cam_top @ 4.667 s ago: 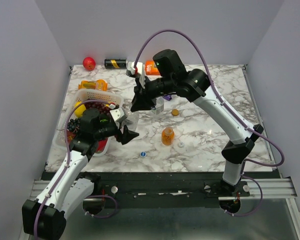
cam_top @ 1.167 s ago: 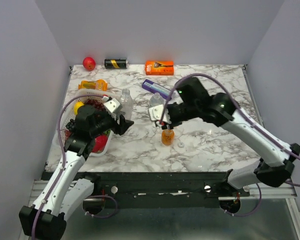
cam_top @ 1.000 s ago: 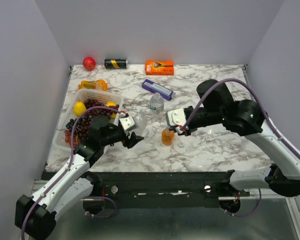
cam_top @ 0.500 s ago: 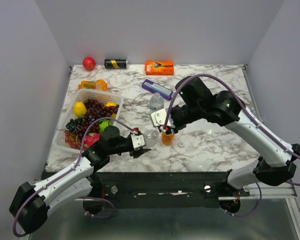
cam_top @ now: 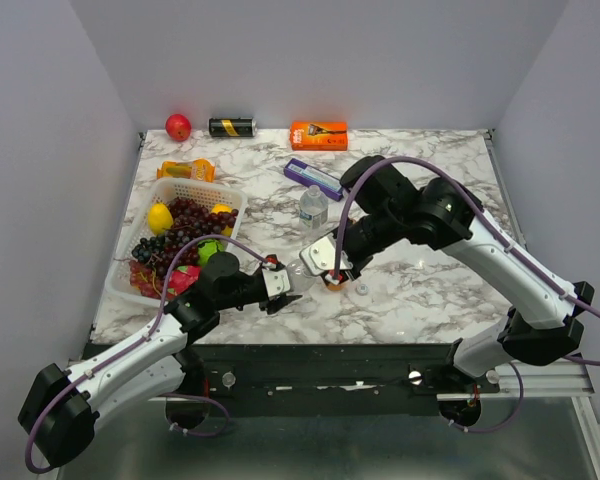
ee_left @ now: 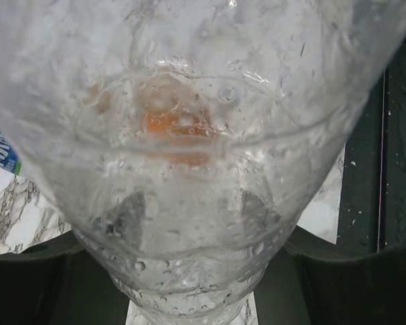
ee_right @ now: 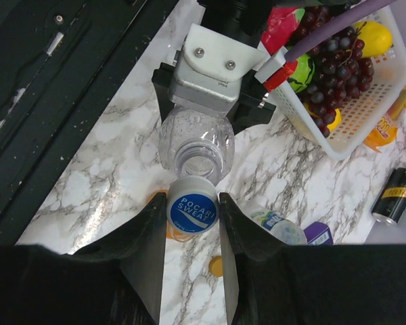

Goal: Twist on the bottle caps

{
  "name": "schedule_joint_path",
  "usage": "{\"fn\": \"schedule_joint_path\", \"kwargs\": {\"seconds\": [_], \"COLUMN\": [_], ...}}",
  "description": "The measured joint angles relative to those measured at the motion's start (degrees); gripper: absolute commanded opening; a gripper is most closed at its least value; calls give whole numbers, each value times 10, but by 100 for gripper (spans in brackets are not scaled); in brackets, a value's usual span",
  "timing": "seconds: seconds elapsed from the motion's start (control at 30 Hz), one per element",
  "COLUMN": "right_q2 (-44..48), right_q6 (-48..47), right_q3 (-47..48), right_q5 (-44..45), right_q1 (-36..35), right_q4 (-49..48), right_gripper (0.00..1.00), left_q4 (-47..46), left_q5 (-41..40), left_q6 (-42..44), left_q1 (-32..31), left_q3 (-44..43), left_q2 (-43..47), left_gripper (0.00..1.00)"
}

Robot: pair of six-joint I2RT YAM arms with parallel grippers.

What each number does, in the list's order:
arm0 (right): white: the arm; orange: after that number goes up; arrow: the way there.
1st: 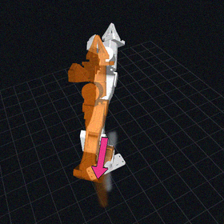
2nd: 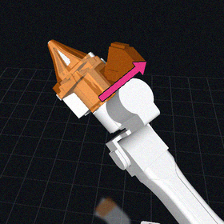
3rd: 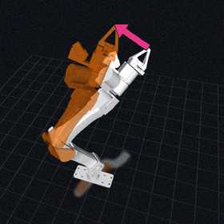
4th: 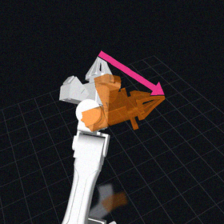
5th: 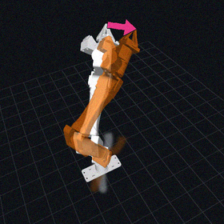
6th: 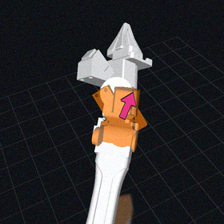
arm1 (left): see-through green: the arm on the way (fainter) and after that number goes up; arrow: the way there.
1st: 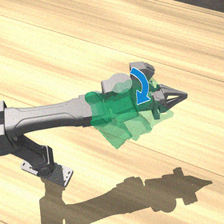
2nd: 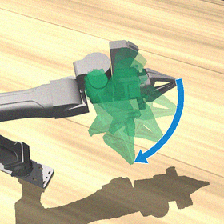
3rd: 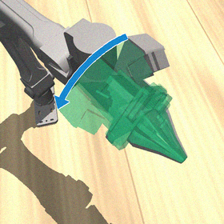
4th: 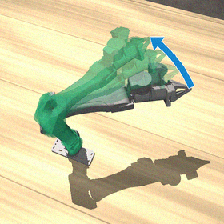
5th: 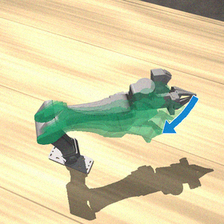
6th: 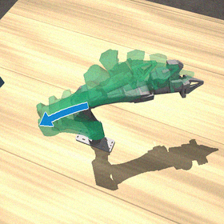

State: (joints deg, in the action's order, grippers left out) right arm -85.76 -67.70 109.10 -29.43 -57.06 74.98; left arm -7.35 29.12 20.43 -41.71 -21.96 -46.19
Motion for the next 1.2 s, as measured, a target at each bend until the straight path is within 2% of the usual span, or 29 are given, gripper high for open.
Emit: {"fn": "schedule_joint_path", "kwargs": {"seconds": [0.8,1.2], "right_q2": [-8,-21], "right_q6": [4,88], "right_q3": [-28,-30], "right_q5": [21,32], "right_q1": [-26,-25], "right_q4": [-40,-76], "right_gripper": [25,25], "left_q4": [15,-14], "left_q5": [-16,-71], "left_q6": [12,-6], "left_q1": [-1,-1], "left_q3": [-5,21], "left_q2": [-1,20], "left_gripper": [0,0]}}
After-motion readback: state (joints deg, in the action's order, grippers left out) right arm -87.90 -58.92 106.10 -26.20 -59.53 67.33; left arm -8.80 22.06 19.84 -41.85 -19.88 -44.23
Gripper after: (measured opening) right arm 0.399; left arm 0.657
